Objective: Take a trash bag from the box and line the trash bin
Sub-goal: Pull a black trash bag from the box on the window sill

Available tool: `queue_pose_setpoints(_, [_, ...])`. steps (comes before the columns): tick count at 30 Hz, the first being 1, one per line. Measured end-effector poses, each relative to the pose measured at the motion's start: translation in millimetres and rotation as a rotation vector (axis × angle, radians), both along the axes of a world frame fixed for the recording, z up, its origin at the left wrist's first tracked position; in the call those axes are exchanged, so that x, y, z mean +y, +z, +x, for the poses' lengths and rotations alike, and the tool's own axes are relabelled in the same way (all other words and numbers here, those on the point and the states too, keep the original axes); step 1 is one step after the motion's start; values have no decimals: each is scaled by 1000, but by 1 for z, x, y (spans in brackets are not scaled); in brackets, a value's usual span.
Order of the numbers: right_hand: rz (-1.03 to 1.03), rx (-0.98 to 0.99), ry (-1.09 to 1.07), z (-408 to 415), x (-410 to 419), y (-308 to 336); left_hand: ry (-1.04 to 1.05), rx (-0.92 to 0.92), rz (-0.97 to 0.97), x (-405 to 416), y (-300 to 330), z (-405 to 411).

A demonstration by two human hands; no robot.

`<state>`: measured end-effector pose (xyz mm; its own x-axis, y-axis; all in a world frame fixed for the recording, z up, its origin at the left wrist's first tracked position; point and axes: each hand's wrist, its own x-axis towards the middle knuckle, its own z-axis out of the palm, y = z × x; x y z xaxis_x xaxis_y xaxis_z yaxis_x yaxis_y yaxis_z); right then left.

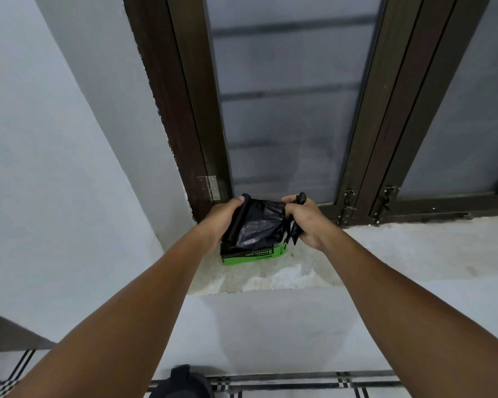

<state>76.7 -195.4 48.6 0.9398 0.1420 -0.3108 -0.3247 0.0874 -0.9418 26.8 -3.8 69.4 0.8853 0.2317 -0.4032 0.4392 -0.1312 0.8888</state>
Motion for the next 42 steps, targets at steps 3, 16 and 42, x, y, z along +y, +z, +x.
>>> queue_pose_setpoints(3, [79, 24, 9, -3, 1, 5, -74, -49, 8, -2, 0, -1])
queue_pose_setpoints(16, [-133, -130, 285, 0, -9, -2, -16, -9, -28, -9, 2, 1])
queue_pose_setpoints(42, [-369, -241, -4, 3, -4, 0, 104, 27, -97, -3, -4, -2])
